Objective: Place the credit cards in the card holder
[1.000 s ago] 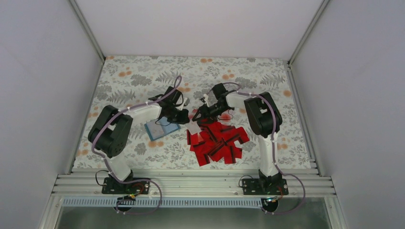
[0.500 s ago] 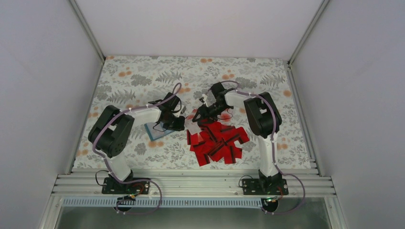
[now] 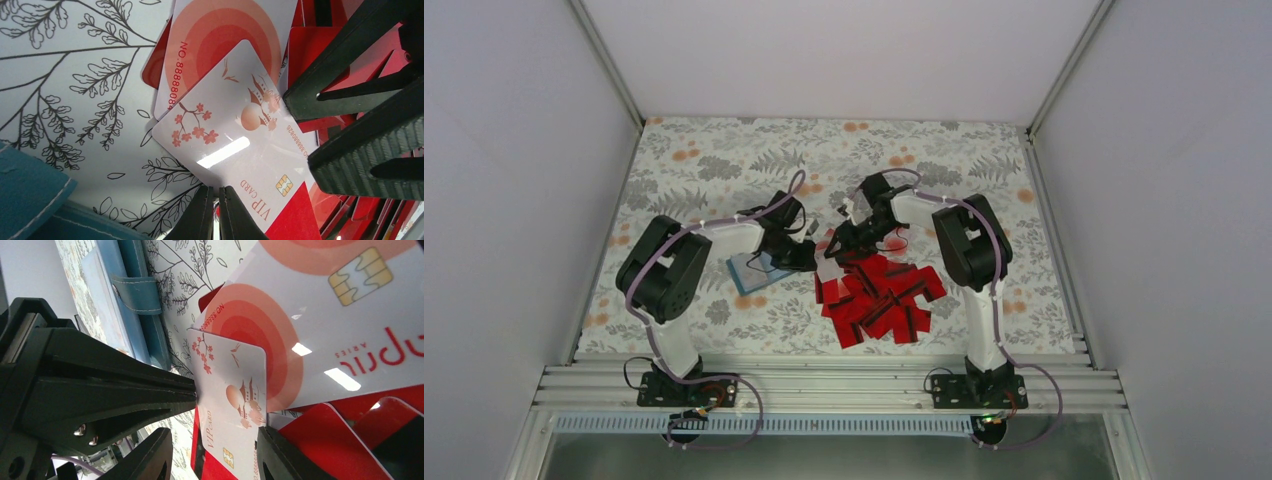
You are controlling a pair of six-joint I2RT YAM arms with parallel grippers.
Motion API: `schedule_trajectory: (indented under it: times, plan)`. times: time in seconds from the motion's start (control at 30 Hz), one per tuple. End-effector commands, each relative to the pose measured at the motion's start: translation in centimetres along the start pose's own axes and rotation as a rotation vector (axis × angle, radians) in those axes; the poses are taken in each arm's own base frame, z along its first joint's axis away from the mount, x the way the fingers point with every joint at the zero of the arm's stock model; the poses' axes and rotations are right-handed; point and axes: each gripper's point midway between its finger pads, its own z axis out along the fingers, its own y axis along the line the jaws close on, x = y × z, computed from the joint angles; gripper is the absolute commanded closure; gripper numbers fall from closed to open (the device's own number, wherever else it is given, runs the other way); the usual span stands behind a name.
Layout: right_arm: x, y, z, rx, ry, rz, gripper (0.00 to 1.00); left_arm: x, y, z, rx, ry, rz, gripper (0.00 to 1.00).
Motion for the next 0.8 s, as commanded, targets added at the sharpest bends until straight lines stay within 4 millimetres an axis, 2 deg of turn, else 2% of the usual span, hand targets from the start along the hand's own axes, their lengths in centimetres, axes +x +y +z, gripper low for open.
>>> schedule_trajectory:
  times: [0.0,0.2,0.43,0.53,0.6,0.67,0.77]
  plan:
    - [1.3,0.7,1.5,-0.062,0.048,0.012,0.56,2.6,2.2,2.9,-0.052,0.083,-0.026,0.94]
    - [1.5,4.1,0.5,-0.211,0.057,-0.023,0.57,3.1,2.4,3.1,-0.046,0.092,-0.038,0.94]
    - [1.7,5.5,-0.6,-0.221,0.048,-0.052,0.57,2.9,2.3,3.0,-0.050,0.088,-0.039,0.94]
    - [1.0,4.8,-1.7,-0.103,-0.002,-0.069,0.57,2.7,2.3,2.8,-0.054,0.081,-0.038,0.94]
    - [0.2,3.2,-2.6,0.046,-0.049,-0.075,0.57,2.4,2.2,2.4,-0.062,0.073,-0.035,0.94]
    - [-0.1,2.4,-3.2,0.119,-0.067,-0.081,0.58,1.9,1.8,1.6,-0.064,0.050,-0.028,0.94]
    - [0.3,1.5,-3.2,0.164,-0.073,-0.076,0.59,1.0,0.6,-0.1,-0.047,-0.003,-0.022,0.87]
